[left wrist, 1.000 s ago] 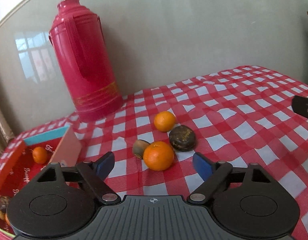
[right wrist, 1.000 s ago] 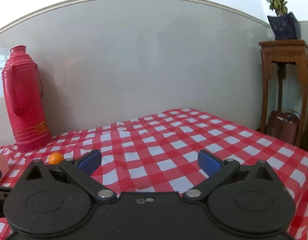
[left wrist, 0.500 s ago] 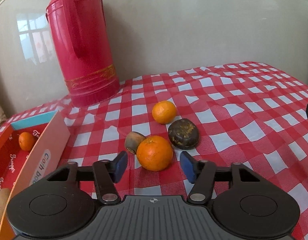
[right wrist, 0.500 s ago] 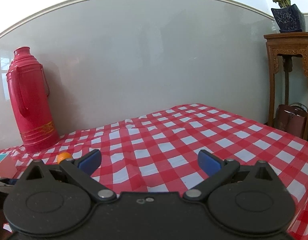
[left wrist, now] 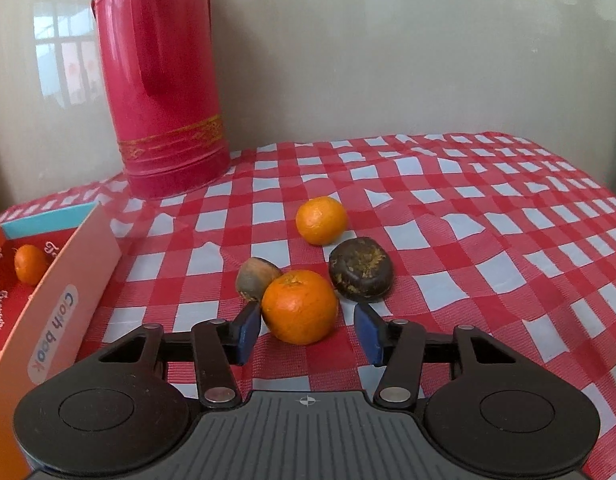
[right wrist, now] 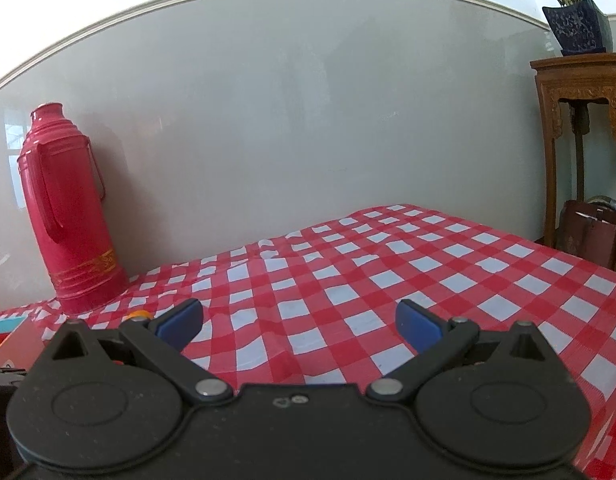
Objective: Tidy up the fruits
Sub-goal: 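Reach the left gripper to a mandarin and grasp it, then lift the held mandarin with the left gripper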
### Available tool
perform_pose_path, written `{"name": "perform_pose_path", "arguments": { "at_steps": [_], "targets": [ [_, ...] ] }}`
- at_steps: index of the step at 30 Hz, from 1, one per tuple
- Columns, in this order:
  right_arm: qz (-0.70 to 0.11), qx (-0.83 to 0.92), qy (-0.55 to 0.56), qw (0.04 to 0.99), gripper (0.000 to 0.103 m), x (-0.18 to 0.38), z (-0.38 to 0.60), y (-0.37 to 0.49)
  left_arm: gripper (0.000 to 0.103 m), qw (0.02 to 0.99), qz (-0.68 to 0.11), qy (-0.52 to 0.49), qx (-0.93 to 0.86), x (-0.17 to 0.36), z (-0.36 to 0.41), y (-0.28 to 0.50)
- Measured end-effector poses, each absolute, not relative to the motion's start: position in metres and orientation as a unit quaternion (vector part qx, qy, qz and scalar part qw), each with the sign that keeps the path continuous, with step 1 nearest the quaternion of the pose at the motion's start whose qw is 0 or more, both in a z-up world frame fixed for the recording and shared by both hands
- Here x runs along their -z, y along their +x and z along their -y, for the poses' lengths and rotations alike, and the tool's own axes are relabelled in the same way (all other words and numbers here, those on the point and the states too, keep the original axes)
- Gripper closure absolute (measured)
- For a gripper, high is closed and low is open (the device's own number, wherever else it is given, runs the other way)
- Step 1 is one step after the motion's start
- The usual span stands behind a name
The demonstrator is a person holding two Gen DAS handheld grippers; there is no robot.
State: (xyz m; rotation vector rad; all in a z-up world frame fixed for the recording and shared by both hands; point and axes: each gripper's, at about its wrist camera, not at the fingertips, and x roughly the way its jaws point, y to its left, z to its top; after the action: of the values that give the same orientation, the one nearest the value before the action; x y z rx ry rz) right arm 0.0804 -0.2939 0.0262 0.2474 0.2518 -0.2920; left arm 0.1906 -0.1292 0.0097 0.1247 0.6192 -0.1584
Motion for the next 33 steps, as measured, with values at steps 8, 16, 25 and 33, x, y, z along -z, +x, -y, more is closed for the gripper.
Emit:
{"name": "perform_pose_path", "arguments": {
  "at_steps": [8,16,25,33],
  "targets": [
    [-0.129,0.135,0.128,0.974,0.005,-0.027,0.292,0.083,0.060,0.950,-0.299,0.047,0.082,-0.011,0.124,0.191],
    [-0.126,0.133,0.128,0.975,0.005,-0.027,0.291,0.083,0.060,0.951,-0.295,0.052,0.081,-0.010,0.126,0.191],
    [-0.130,0.132,0.126,0.975,0.005,-0.026,0.290,0.084,0.061,0.954,-0.282,0.056,0.087,-0.015,0.122,0.182],
    [-0.135,0.131,0.122,0.975,0.006,-0.024,0.288,0.087,0.062,0.956,-0.267,0.076,0.094,-0.027,0.119,0.165]
  ]
}}
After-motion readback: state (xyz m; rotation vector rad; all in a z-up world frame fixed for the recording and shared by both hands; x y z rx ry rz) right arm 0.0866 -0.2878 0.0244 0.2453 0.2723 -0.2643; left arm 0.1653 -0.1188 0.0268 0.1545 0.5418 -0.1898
